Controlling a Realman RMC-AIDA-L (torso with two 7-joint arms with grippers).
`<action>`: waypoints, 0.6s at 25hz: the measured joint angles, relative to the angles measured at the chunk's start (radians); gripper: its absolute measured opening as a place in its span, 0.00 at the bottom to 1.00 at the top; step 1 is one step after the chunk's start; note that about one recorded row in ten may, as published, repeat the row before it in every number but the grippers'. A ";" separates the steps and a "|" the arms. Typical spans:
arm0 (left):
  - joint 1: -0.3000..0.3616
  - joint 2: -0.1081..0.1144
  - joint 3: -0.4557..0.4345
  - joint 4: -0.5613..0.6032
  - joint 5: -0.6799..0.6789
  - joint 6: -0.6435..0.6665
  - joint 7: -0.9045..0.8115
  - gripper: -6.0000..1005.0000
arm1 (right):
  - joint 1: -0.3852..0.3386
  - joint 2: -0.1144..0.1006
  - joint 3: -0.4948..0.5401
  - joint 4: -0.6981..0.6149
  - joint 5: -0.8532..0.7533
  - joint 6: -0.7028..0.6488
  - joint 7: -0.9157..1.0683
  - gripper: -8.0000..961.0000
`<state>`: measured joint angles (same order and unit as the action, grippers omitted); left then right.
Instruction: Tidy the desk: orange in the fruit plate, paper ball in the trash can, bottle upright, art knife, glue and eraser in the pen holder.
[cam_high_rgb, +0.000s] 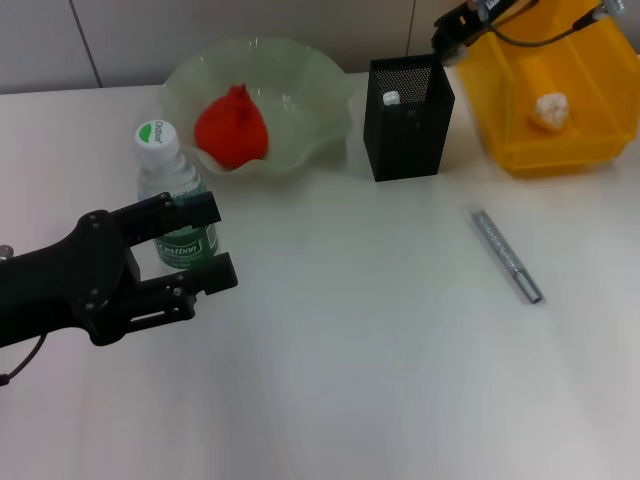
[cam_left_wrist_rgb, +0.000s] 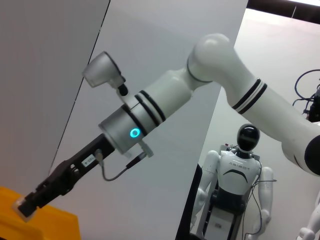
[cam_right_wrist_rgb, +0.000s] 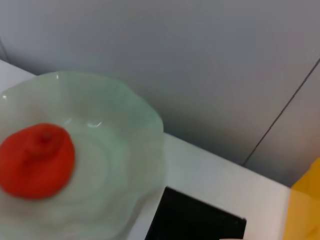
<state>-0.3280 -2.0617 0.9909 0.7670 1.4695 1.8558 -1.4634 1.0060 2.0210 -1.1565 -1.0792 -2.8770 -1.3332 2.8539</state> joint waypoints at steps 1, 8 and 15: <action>0.001 0.000 0.000 0.000 0.000 0.000 0.000 0.77 | 0.005 0.000 0.006 0.025 0.000 0.022 -0.010 0.34; 0.006 0.000 -0.002 0.000 0.000 0.001 0.000 0.77 | 0.044 0.005 0.013 0.175 0.002 0.167 -0.053 0.34; 0.010 0.000 -0.003 0.000 0.000 0.000 0.001 0.77 | 0.074 0.015 0.014 0.262 0.013 0.237 -0.080 0.35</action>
<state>-0.3176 -2.0616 0.9883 0.7670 1.4694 1.8561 -1.4628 1.0802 2.0365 -1.1427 -0.8174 -2.8635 -1.0959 2.7741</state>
